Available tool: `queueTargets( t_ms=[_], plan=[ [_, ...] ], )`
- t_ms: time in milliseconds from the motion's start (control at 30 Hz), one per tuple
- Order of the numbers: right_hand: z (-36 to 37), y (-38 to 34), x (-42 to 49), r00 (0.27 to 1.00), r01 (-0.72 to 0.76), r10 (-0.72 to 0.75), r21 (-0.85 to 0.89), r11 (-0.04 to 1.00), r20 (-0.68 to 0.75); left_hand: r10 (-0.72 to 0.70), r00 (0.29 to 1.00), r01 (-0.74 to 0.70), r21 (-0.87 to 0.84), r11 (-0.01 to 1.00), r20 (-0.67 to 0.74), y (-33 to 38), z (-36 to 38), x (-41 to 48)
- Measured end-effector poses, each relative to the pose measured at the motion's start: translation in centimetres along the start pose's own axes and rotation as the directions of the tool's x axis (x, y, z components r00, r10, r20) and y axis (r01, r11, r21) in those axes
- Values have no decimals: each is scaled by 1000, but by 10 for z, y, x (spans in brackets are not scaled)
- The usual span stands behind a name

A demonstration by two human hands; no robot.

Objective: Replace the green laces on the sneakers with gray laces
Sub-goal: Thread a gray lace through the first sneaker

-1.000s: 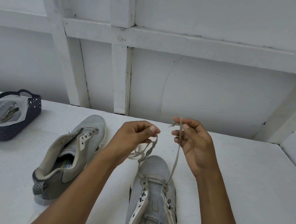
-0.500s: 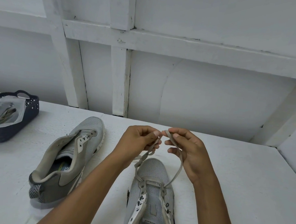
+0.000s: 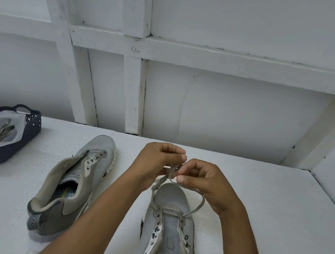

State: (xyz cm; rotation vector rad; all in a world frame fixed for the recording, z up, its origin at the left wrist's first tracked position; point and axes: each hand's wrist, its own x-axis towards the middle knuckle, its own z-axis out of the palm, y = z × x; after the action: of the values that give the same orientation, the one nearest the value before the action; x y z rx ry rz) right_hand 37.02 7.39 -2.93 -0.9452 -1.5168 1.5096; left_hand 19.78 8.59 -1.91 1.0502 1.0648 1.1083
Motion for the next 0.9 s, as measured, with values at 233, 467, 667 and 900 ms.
queueTargets(
  t_ms=[233, 467, 667, 900],
  plan=[
    [-6, -1, 7, 947, -164, 212, 204, 965, -241, 105, 992, -111, 80, 991, 67, -5, -2, -3],
    [2, -3, 12, 920, 11, 207, 548, 837, -334, 104, 983, -129, 164, 978, 150, -8, -3, -11],
    [1, -1, 10, 872, -6, 147, 291, 957, -466, 213, 976, -205, 158, 966, -40, -3, -8, -8],
    [4, 3, 10, 900, -18, 89, 167, 986, -427, 294, 943, -267, 172, 948, -156, 5, -14, -2]
  ],
)
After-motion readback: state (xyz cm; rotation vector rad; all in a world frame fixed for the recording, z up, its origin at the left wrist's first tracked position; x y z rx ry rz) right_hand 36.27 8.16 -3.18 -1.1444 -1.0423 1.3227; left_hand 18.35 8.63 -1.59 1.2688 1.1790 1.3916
